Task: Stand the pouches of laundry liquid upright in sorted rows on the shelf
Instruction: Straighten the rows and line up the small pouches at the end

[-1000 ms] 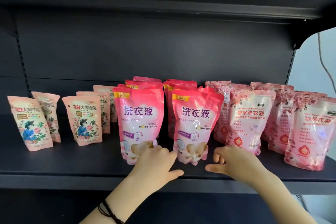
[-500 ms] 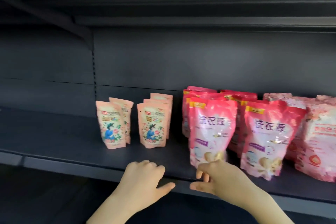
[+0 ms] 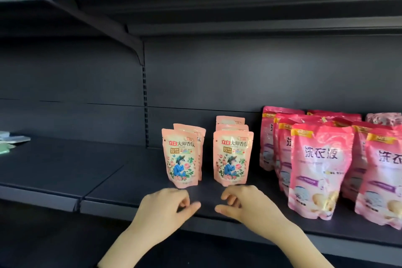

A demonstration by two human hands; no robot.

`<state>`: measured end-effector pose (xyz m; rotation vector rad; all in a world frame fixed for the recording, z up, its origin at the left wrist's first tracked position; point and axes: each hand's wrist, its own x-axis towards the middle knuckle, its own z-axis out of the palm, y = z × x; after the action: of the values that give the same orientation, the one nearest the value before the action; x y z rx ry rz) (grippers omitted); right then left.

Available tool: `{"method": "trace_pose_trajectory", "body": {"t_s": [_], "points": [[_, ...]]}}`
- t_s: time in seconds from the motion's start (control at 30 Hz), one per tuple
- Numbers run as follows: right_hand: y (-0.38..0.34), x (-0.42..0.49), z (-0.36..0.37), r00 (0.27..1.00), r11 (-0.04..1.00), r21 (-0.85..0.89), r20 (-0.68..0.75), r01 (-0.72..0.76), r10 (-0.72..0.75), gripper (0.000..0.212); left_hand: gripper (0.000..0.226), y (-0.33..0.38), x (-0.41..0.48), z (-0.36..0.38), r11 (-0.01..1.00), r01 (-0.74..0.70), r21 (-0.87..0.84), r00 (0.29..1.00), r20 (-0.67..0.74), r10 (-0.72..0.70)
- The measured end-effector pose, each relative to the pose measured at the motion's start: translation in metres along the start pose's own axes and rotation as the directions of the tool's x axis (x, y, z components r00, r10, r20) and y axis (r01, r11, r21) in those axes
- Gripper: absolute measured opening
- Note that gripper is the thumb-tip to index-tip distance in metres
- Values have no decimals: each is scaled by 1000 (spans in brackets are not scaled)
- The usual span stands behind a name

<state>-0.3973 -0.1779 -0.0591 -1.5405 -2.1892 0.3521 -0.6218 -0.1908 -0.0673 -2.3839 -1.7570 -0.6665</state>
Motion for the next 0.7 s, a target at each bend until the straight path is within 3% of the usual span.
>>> {"method": "trace_pose_trajectory", "body": {"t_s": [0.07,0.17,0.23,0.33,0.4,0.5,0.7], "points": [[-2,15,8,998,985,173,-64,-8,19,35,25,-11,10,8,907,106,-407,985,-82,-152],[-14,40,17,980,875,485,-166,-12,105,29,6,-27,35,21,506,142,-851,852,-156,-500],[-23,57,24,967,767,642,-196,2,162,30,19,-38,53,27,245,127,-961,784,-54,-619],[-36,82,38,949,668,744,-216,7,230,30,35,-54,76,33,39,130,-991,772,77,-631],[-44,98,49,944,622,783,-204,-2,259,26,37,-62,85,38,-19,149,-989,800,132,-586],[-50,115,63,929,609,792,-201,-32,310,20,31,-63,92,44,-30,166,-986,855,159,-493],[-57,117,69,885,637,770,-266,-44,383,20,20,-69,91,45,4,176,-984,855,151,-496]]}}
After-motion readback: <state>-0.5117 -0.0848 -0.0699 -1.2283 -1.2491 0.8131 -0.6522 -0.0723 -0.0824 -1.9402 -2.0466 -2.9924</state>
